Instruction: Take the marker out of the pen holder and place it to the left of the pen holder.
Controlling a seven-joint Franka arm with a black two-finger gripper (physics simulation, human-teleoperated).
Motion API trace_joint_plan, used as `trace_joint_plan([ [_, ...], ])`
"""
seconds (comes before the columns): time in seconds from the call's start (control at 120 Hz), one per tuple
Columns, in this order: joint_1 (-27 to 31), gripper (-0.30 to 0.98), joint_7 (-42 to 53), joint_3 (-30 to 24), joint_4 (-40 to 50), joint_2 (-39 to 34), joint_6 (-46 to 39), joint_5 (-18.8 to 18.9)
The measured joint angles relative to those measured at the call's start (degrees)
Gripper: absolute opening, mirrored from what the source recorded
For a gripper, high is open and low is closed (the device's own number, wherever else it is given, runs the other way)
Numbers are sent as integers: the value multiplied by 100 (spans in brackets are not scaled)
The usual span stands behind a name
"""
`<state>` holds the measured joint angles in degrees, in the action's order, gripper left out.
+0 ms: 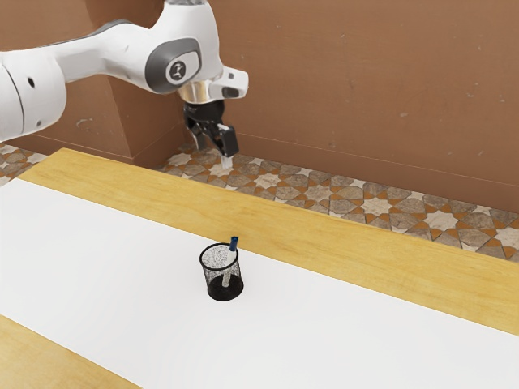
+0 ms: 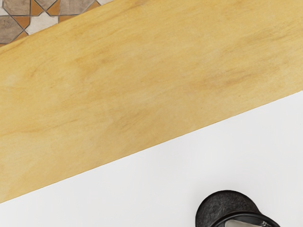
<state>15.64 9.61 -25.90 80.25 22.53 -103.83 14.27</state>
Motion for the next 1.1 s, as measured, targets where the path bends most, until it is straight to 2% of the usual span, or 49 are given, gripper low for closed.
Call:
trace_joint_plan([
  [0.167, -53, 68, -60, -7, 286, 423, -60, -488],
  [0.3, -60, 62, -96, -3, 1015, 250, -137, -892],
  [0.533, -62, 51, -136, -202, 1500, 90, -173, -1255],
  [0.7, -57, 48, -169, -65, 1520, 227, -353, -1288],
  [0.933, -36, 45, -199, 94, 1472, 532, -819, -1091],
  [1.1, -34, 31, -216, 189, 1469, 548, -1008, -1000],
])
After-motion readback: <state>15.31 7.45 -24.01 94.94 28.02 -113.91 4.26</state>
